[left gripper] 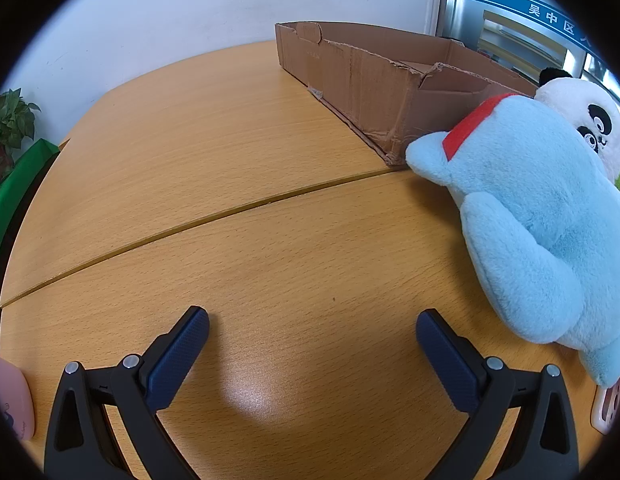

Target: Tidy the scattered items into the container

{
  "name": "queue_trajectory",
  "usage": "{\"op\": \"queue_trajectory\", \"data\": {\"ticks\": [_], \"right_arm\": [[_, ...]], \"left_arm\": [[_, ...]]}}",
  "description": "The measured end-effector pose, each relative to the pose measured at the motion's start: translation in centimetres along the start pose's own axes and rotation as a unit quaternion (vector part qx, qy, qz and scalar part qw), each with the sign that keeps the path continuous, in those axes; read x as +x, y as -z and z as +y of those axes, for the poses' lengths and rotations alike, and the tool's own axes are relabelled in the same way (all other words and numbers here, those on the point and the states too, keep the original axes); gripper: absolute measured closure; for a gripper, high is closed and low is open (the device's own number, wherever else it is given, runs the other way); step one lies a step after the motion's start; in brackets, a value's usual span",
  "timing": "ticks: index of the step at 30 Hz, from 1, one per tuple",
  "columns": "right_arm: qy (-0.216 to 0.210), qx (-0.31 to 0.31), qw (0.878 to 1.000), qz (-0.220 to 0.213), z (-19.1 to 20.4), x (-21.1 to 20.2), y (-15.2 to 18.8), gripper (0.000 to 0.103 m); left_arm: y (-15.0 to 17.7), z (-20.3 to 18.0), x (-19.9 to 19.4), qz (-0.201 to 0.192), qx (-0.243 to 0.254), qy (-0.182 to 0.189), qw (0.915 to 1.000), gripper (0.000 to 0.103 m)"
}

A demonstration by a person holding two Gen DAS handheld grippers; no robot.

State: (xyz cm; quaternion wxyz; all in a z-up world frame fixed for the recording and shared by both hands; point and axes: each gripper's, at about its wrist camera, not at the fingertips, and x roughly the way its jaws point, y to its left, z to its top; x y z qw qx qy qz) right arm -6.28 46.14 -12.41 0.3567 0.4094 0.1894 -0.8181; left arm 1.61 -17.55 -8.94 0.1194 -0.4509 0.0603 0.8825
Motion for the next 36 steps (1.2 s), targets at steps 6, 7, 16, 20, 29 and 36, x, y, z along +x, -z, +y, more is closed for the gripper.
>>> {"op": "queue_trajectory", "data": {"ticks": [6, 7, 16, 20, 29, 36], "right_arm": [[0.000, 0.000, 1.000, 0.000, 0.0, 0.2, -0.3, 0.000], [0.001, 0.000, 1.000, 0.000, 0.1, 0.2, -0.3, 0.000], [0.028, 0.038, 0.999, 0.001, 0.6, -0.2, 0.0, 0.000], [0.028, 0.038, 0.999, 0.001, 0.6, -0.2, 0.0, 0.000], [0.082, 0.113, 0.987, -0.076, 1.7, -7.1, 2.1, 0.000], [0.081, 0.163, 0.956, -0.231, 7.1, -19.9, 3.8, 0.000]], "left_arm": [[0.0, 0.0, 0.0, 0.000, 0.000, 0.000, 1.0000, 0.000], [0.0, 0.0, 0.0, 0.000, 0.000, 0.000, 1.0000, 0.000], [0.2, -0.2, -0.1, 0.000, -0.001, 0.000, 1.0000, 0.000], [0.4, -0.4, -0.2, -0.001, -0.005, -0.004, 1.0000, 0.000], [4.5, -3.8, -12.0, -0.139, -0.117, -0.044, 0.9824, 0.001], [5.6, -12.9, -22.1, -0.193, -0.133, -0.019, 0.9720, 0.001]]}}
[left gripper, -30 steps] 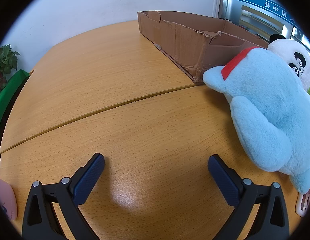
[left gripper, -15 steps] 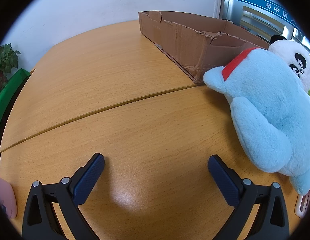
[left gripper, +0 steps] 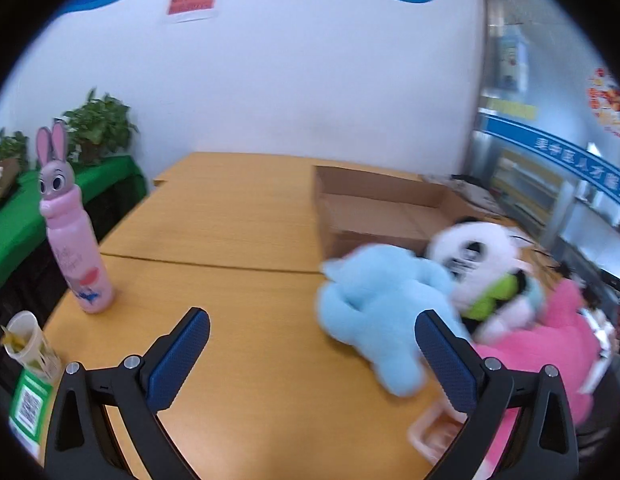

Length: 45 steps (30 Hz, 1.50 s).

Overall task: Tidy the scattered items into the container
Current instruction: 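Close the left gripper on the pink bear while the right gripper grips its other side, then lift the pink bear with both grippers and carry it toward the cardboard box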

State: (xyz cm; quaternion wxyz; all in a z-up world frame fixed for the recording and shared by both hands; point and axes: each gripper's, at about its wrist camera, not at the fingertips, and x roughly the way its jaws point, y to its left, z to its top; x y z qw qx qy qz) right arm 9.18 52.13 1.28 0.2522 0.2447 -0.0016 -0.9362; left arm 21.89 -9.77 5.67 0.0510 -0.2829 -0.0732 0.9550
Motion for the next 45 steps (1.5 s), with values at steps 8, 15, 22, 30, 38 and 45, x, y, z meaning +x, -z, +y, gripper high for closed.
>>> {"op": "queue_trajectory", "data": {"ticks": [8, 15, 22, 30, 38, 45], "right_arm": [[-0.076, 0.025, 0.997, 0.017, 7.9, -0.8, 4.6, 0.000], [-0.120, 0.011, 0.991, 0.051, 11.6, 0.7, 7.5, 0.000], [-0.139, 0.051, 0.980, 0.134, 11.0, 5.3, 10.3, 0.000], [-0.142, 0.057, 0.983, 0.106, 11.4, 5.4, 9.7, 0.009], [-0.142, 0.042, 0.987, 0.055, 13.8, 1.4, 7.2, 0.020], [-0.147, 0.015, 0.989, 0.008, 15.9, -0.7, 3.1, 0.021]], "left_arm": [[4.6, -10.8, 2.3, 0.075, 0.014, 0.168, 0.9828, 0.001], [6.8, -15.0, 7.0, 0.152, -0.005, 0.227, 0.9619, 0.001], [8.0, -15.6, 12.2, 0.199, -0.033, 0.213, 0.9562, 0.000], [7.0, -15.6, 13.0, 0.194, -0.045, 0.239, 0.9504, 0.019], [5.9, -15.7, 9.4, 0.157, -0.029, 0.238, 0.9581, 0.030], [2.0, -15.4, 5.6, 0.101, -0.003, 0.229, 0.9682, 0.030]]}}
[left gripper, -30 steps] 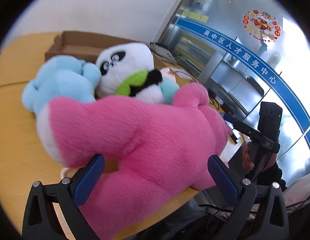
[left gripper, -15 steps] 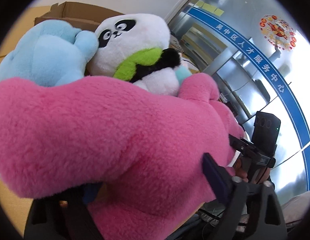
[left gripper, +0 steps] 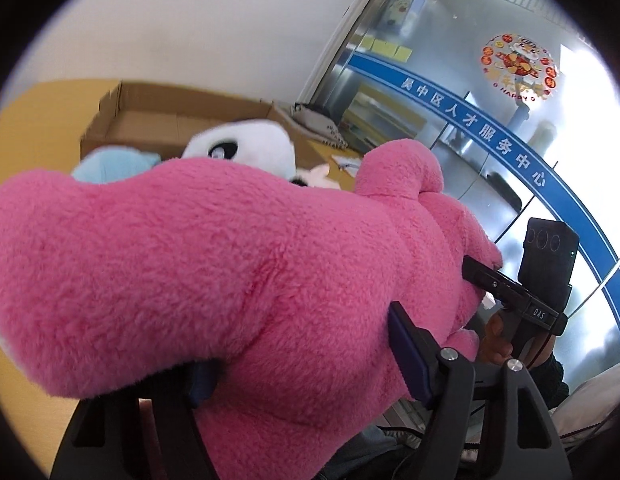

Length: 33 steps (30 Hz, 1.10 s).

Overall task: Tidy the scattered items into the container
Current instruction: 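Lift the pink bear with both grippers and carry it toward the cardboard box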

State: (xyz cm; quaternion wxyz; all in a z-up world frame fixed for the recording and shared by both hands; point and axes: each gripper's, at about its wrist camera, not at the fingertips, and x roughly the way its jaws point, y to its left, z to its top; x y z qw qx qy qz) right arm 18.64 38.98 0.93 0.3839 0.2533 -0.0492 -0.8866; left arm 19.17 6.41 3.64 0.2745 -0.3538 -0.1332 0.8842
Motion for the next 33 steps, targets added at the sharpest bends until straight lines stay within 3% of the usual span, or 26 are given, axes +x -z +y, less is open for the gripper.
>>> {"op": "queue_trajectory", "data": {"ticks": [12, 25, 33], "right_arm": [[-0.012, -0.034, 0.999, -0.040, 1.4, 2.5, -8.1, 0.020], [-0.016, -0.032, 0.998, -0.048, -0.5, 6.3, -13.1, 0.020], [-0.028, -0.043, 0.998, -0.036, -0.7, 9.1, -15.1, 0.020]], "left_arm": [[-7.0, 0.6, -2.9, -0.056, 0.027, -0.031, 0.9976, 0.030], [-12.8, 2.4, -1.3, -0.064, 0.036, -0.045, 0.9963, 0.030], [-13.8, 4.0, -1.1, -0.076, 0.020, -0.061, 0.9951, 0.030]]}}
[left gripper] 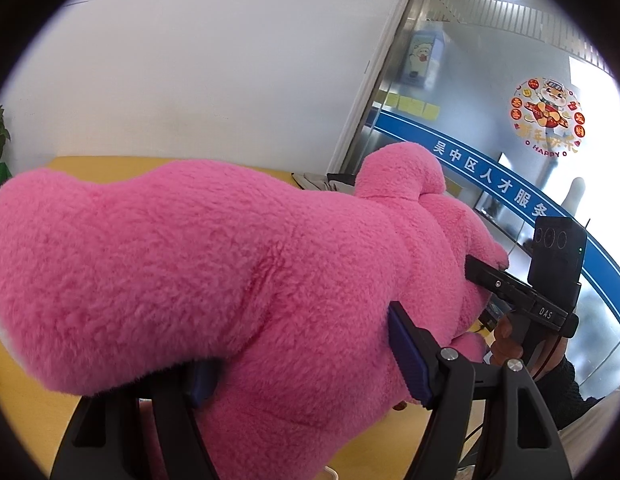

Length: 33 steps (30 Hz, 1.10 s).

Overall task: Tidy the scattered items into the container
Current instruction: 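Lift the pink bear with both grippers and carry it toward the cardboard box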

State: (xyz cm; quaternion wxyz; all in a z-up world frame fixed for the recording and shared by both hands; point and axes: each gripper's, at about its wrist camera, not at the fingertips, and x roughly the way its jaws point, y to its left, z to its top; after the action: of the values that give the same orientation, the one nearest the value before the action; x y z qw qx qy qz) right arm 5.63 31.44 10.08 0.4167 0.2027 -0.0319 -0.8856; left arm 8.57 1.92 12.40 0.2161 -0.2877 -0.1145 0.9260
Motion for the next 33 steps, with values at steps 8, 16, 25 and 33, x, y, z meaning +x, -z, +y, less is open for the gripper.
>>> {"op": "queue_trajectory", "data": {"ticks": [8, 16, 25, 33], "right_arm": [[-0.008, -0.005, 1.000, 0.010, 0.6, 1.6, -0.3, 0.020], [-0.003, -0.007, 1.000, 0.012, 1.0, 2.3, -0.7, 0.020], [0.001, -0.003, 1.000, 0.016, -0.1, 4.2, -1.7, 0.020], [0.008, 0.004, 1.000, 0.020, -2.2, 6.8, -3.6, 0.020]], "left_arm": [[0.1, 1.1, -0.4, -0.001, -0.012, -0.009, 0.9999, 0.030], [-0.3, 1.3, -0.1, -0.001, -0.014, -0.009, 0.9999, 0.030], [-1.5, 2.8, 1.4, 0.002, -0.015, -0.007, 0.9999, 0.030], [-4.2, 4.7, 3.5, 0.007, -0.006, -0.008, 0.9999, 0.030]]}}
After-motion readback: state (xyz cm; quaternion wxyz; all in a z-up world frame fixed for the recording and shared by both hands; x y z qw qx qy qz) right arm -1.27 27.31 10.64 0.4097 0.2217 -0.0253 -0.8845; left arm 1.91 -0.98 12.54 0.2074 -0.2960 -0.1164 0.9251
